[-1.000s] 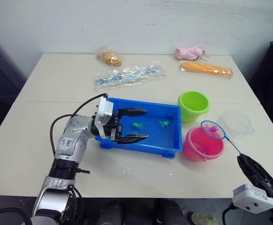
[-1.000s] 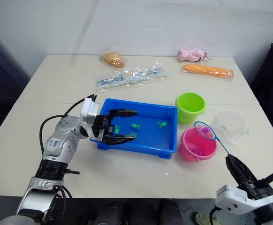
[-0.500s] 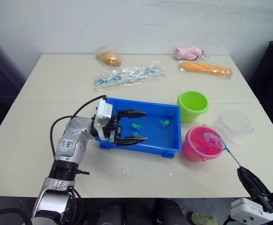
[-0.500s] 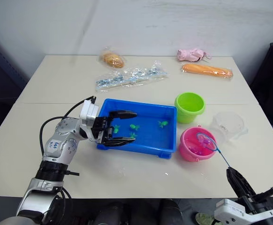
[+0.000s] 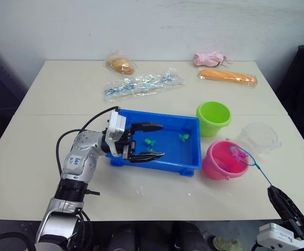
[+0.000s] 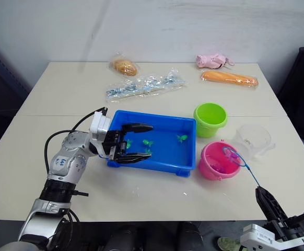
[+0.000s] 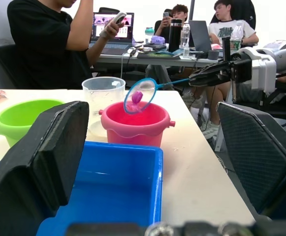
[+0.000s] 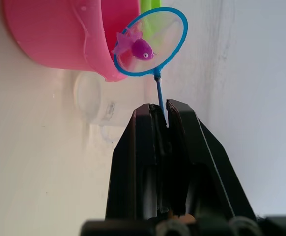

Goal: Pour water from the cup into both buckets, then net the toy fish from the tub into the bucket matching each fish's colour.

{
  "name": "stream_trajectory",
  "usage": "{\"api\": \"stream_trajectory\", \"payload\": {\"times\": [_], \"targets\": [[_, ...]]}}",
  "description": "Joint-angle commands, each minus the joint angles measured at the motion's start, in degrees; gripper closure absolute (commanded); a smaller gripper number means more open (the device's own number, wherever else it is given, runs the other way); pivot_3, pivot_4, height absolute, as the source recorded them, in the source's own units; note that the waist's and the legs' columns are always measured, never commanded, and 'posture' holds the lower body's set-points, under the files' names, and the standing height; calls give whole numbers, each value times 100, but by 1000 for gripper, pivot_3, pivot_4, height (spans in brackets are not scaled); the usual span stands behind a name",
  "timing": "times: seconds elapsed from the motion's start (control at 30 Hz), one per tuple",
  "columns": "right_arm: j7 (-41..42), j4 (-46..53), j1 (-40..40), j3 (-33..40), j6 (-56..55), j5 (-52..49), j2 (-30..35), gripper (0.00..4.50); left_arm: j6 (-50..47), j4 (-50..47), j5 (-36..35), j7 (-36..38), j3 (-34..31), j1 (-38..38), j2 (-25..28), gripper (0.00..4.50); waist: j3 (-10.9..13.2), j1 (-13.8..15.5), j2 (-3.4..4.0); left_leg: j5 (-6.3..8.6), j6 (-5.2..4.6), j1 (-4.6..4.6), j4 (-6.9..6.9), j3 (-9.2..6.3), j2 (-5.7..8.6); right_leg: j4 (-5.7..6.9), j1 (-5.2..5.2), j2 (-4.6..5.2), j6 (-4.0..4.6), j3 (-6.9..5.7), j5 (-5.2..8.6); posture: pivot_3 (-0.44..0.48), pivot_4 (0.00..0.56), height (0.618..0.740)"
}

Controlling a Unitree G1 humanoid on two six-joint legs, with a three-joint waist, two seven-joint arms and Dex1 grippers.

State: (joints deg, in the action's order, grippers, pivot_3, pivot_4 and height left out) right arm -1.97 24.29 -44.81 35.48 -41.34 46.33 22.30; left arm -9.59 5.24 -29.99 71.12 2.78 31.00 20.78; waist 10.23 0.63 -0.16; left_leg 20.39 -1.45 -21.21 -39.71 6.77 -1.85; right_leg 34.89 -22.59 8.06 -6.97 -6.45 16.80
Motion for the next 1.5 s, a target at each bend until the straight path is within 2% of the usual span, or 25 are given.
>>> {"api": "stream_trajectory", "payload": {"times": [0.03, 0.23, 0.33, 0.5, 0.6, 0.8, 0.93, 1.03, 1.13, 1.2, 1.3, 1.4, 1.5], "targets": [[-296, -25, 26, 255, 63, 10, 126, 4500, 33, -168, -8, -42, 1, 29, -17, 30, 0, -1, 0, 0, 0, 0, 0, 0, 0, 0, 0, 0, 0, 0, 0, 0, 150, 740], [-265, 126, 168, 156, 160, -9, 229, 4500, 84, -85, 12, -56, 26, 103, -73, 30, 0, -13, 0, 0, 0, 0, 0, -1, 0, 0, 0, -1, 0, -2, 0, 0, 150, 740], [-125, 331, 134, -119, 85, 4, 208, 4500, 111, -20, 33, -32, 41, 152, -113, 30, 0, -21, 0, 0, 0, 0, 0, -1, 0, 1, 0, -1, 0, -1, 0, 0, 150, 740], [-27, 664, 336, 98, 694, -117, -4, 4500, 151, -32, 38, -75, 11, 135, -160, 30, 0, -61, 0, 0, 0, -1, 0, -1, 0, 2, 0, -1, -1, -1, 1, 0, 150, 740], [130, 696, 253, -137, 721, -91, -29, 4500, 132, -109, 44, -89, 18, 51, -167, 30, 0, -64, 0, 0, 0, 0, 0, 0, 2, 2, 0, 0, -1, -1, 0, 0, 150, 740], [279, 608, 176, -22, 602, -672, 231, 4500, 106, -168, 38, -110, -13, 8, -112, 30, 0, -70, 0, 0, -1, 0, 0, -2, 2, 4, 0, 0, -1, 0, 1, 0, 150, 740], [1110, 713, -137, -518, 644, -2633, 531, 4500, 134, -162, 59, -135, -110, -38, 14, 30, 1, -73, -1, 0, -1, 1, 1, -4, -1, 4, 1, -1, -1, -3, 1, 0, 150, 740], [1708, 1358, -195, -721, 1572, -4621, 678, 4500, 233, -25, 54, -61, -352, -86, 327, 30, 1, -96, 0, 0, -2, 3, 2, -4, -3, 7, 1, 1, -1, -1, 1, 0, 150, 740], [2149, 2001, 144, -938, 3005, -6522, 1171, 4500, 415, 222, 171, 34, -635, -145, 836, 30, 1, -143, -5, 0, -4, 12, 0, -4, -10, 14, 2, 1, 1, 6, 0, 0, 150, 740], [2053, 2201, 1014, -1170, 4241, -7984, 1743, 4500, 526, 500, 220, 118, -932, -237, 1291, 30, 4, -170, -10, 0, -8, 13, -1, -8, -8, 18, 3, 10, 1, 7, 0, 0, 150, 740], [2133, 2271, 2105, -1566, 5415, -9207, 2422, 4500, 622, 571, 160, 162, -1292, -481, 1726, 30, 6, -215, -12, -1, -12, 8, -6, -14, -6, 23, -1, 34, 11, 9, -2, 0, 150, 740], [2238, 2084, 3332, -2196, 6369, -9734, 2840, 4500, 597, 423, 72, 23, -1691, -922, 1988, 30, 6, -195, -12, 0, -7, 0, 1, -35, -6, 19, 1, 40, 21, -2, 5, 0, 150, 740], [2168, 1758, 4536, -2857, 7094, -9824, 2789, 4500, 508, 163, 6, -182, -2078, -1444, 2125, 30, 10, -145, -17, 0, -6, -11, 2, -42, 3, 16, -2, 40, 22, -22, 6, 0, 150, 740]]}}
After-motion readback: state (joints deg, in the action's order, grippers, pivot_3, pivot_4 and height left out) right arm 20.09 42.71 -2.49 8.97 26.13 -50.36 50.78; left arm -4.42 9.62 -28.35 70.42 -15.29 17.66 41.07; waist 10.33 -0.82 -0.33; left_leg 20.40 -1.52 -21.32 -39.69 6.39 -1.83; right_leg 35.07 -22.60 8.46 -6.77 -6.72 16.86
